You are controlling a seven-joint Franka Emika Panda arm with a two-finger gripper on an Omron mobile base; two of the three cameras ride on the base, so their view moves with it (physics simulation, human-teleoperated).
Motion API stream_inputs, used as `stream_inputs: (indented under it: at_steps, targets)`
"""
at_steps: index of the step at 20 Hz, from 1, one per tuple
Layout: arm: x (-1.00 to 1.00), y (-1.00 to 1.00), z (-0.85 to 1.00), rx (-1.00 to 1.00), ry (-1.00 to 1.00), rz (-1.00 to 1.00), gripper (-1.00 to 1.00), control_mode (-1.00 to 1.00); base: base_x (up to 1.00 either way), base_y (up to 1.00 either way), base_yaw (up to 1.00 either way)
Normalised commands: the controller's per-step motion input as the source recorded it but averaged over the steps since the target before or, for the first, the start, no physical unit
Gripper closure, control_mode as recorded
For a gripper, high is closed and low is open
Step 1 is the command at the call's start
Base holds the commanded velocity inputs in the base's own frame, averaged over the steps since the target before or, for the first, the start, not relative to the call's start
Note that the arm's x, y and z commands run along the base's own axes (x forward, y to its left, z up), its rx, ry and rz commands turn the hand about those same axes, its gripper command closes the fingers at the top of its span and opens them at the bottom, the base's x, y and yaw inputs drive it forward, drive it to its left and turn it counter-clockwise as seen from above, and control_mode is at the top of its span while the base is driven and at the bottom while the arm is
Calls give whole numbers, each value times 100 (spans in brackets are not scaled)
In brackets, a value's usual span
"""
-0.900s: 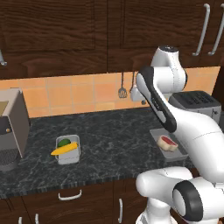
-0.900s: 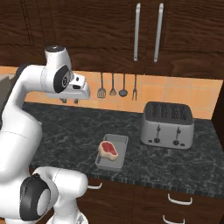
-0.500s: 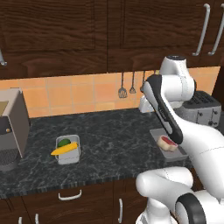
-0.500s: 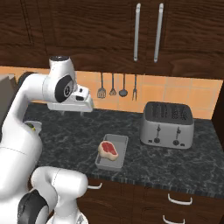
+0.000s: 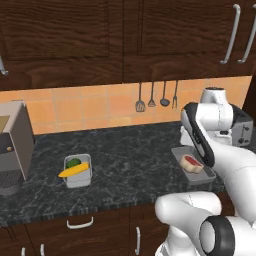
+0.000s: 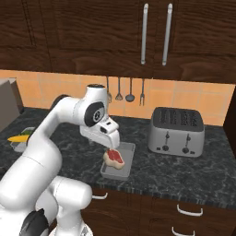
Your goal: Take the meat container that has the steak and place it on the second highest rack of the freezer. Then take the vegetable container that has the corn and avocado and place it on the highest rack of the freezer.
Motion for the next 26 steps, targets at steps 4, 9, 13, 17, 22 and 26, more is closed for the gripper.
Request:
stream_inputs:
  at_steps: [4,9,13,17,22,26]
  targets:
    - [0,-60,-60,2,20,-80,-100,-100,0,0,0]
    - [0,-28,-60,0,12,-72,-100,-100,0,0,0]
    - [0,-25,-37,0,2,-20,-100,-100,0,0,0]
    - [-3,-33,-27,0,0,14,-100,-100,0,0,0]
    - [4,-17,-38,3,-1,2,-100,-100,0,0,0]
    - [3,-7,-31,6,-8,2,-100,-100,0,0,0]
